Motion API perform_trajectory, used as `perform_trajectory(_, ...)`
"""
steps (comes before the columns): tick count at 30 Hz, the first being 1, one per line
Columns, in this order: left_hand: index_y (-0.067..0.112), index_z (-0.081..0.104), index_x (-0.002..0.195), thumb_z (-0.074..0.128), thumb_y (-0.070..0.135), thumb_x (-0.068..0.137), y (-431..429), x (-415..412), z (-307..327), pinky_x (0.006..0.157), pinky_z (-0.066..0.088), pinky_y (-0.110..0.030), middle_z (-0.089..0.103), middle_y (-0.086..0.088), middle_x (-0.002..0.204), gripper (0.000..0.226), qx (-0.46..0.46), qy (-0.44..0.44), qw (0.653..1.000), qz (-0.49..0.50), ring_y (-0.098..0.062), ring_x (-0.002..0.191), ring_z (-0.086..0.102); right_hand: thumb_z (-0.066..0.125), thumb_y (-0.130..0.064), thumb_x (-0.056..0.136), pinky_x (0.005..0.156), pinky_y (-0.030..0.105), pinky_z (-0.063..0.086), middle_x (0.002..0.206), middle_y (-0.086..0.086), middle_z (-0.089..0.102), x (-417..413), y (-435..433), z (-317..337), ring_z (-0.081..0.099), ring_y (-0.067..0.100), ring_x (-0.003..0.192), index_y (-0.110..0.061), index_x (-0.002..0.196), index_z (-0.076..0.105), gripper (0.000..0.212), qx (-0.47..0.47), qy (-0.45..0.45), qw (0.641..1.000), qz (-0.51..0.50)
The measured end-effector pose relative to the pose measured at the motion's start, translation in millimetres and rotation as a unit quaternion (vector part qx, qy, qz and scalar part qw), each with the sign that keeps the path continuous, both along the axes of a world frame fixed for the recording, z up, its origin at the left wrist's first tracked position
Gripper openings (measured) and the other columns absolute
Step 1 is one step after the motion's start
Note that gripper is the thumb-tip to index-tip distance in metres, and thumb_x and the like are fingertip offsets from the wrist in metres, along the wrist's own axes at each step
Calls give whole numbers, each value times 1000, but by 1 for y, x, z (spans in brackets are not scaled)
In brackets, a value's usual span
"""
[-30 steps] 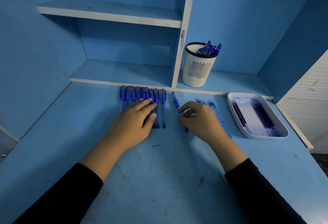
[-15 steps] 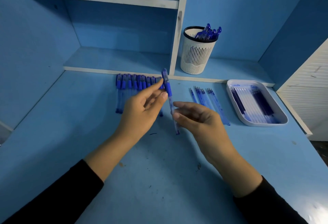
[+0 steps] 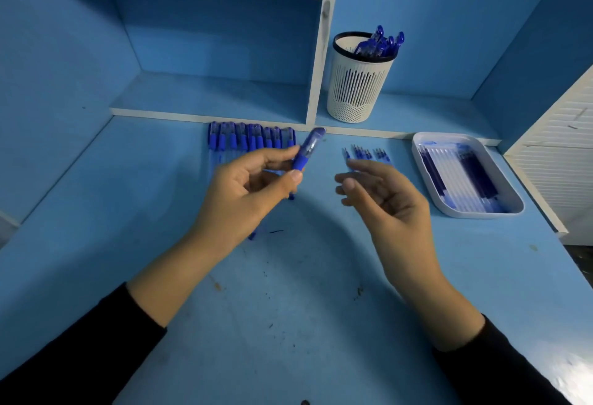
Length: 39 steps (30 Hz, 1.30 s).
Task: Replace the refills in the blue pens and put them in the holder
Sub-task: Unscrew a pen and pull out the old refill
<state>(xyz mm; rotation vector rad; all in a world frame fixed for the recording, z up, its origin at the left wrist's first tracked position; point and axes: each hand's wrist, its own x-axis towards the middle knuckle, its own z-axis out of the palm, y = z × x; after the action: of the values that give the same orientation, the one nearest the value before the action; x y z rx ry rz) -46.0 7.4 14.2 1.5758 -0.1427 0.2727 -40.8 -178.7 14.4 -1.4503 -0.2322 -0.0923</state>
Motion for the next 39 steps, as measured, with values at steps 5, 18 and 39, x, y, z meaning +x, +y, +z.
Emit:
perform_trajectory(5, 30, 71, 105, 72, 22, 79, 5, -9, -9, 62, 53, -22, 73, 7, 93, 27, 75, 33, 994, -72, -6, 71, 61, 68, -11, 83, 87, 27, 53, 102, 15, 70, 1, 1, -3, 67, 19, 93, -17, 115, 64, 33, 27, 10, 998, 48)
perform_trajectory(18, 45, 71, 90, 70, 23, 83, 0, -14, -30, 65, 50, -57, 73, -5, 100, 23, 104, 48, 989, -92, -47, 66, 58, 64, 4, 85, 73, 18, 52, 79, 3, 74, 3, 1, -24, 69, 12, 74, -2, 90, 67, 9, -3, 38, 998, 53)
perform_trajectory(39, 39, 62, 123, 64, 25, 92, 3, -14, -29, 62, 39, -22, 55, -11, 79, 34, 192, 17, 978, -84, -30, 66, 43, 62, 3, 88, 79, 20, 51, 86, 2, 73, 12, 0, -18, 66, 9, 80, -5, 92, 64, 10, 21, 6, 1000, 16)
